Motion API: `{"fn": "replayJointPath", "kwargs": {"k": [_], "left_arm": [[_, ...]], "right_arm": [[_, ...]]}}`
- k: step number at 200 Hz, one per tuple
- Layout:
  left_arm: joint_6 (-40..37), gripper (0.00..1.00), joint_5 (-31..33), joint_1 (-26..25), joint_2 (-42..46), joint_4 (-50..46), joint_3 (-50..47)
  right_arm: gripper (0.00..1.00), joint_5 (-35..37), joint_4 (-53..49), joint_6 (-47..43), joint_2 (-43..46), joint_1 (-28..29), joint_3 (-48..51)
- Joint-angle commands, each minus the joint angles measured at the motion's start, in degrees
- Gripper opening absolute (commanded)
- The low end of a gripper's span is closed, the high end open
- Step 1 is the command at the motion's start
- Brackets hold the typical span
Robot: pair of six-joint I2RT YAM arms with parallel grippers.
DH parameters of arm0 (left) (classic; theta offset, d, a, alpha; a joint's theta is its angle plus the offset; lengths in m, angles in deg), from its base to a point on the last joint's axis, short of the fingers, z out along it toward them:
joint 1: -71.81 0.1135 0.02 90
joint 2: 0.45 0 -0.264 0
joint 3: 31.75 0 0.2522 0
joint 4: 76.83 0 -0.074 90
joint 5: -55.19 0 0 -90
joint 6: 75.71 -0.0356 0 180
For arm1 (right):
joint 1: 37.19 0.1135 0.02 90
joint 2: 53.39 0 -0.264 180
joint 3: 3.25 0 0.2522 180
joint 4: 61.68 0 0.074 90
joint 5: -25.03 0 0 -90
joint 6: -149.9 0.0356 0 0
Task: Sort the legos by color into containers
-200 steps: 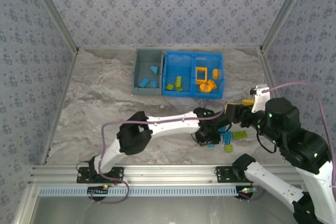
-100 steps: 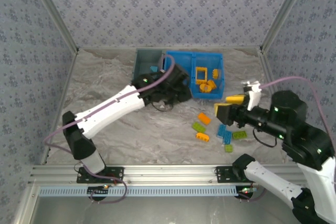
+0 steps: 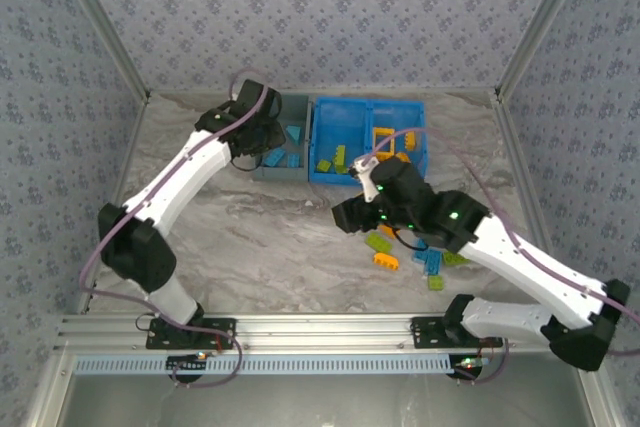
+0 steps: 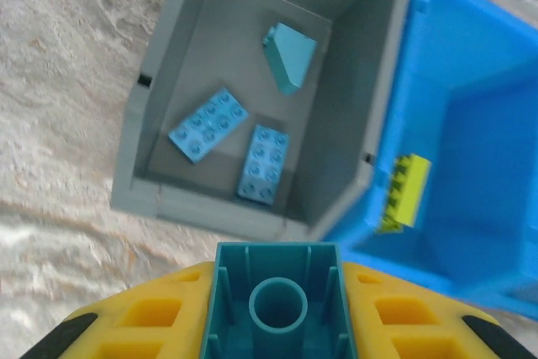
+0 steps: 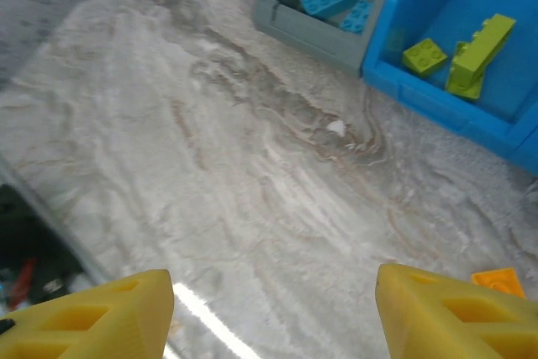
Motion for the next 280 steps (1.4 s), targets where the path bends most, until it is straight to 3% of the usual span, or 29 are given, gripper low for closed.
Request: {"fn": "replayJointPath", "kwargs": {"k": [1, 27, 59, 102, 144, 169, 225, 251, 280], "left_arm": [[-5.92, 0.27, 1.64, 1.19, -7.93, 4.44, 3.73], [-7.27, 0.27, 5.0, 1.68, -17.52, 2.69, 11.71], [-7.72, 0.28, 11.55, 1.68, -26.35, -1.56, 20.33], [-5.61, 0.33, 15.32, 1.7, -32.06, -4.1, 24.24], [-5.56, 0.49, 14.56, 1.7, -34.61, -6.16, 26.05], [-5.85, 0.59, 13.9, 1.15, -33.3, -7.48, 27.15], [-4.2, 0.61, 14.11, -2.17, -22.05, -10.34, 29.2], [-1.89, 0.63, 14.45, -4.38, -12.85, -11.04, 27.27], [-2.47, 0.68, 10.72, -8.21, 0.8, -6.68, 16.99]], "right_arm": [[0.68, 13.36, 9.21, -0.83, -2.88, 2.43, 1.86], [0.7, 18.58, 16.05, -0.64, -6.25, 4.76, 3.92], [0.73, 19.06, 28.72, -0.37, -6.64, 5.63, 9.66], [0.73, 20.13, 27.1, 1.27, -7.32, 5.74, 9.21], [0.74, 20.44, 24.79, 1.97, -5.85, 5.39, 9.68], [0.74, 21.17, 22.84, 2.99, -4.15, 4.84, 10.36], [0.72, 23.59, 9.49, 11.26, 1.47, 1.63, 12.73], [0.71, 18.8, 0.32, 14.95, 1.7, -2.04, 14.6], [0.72, 10.45, -3.05, 13.68, 0.07, -4.83, 17.63]]}}
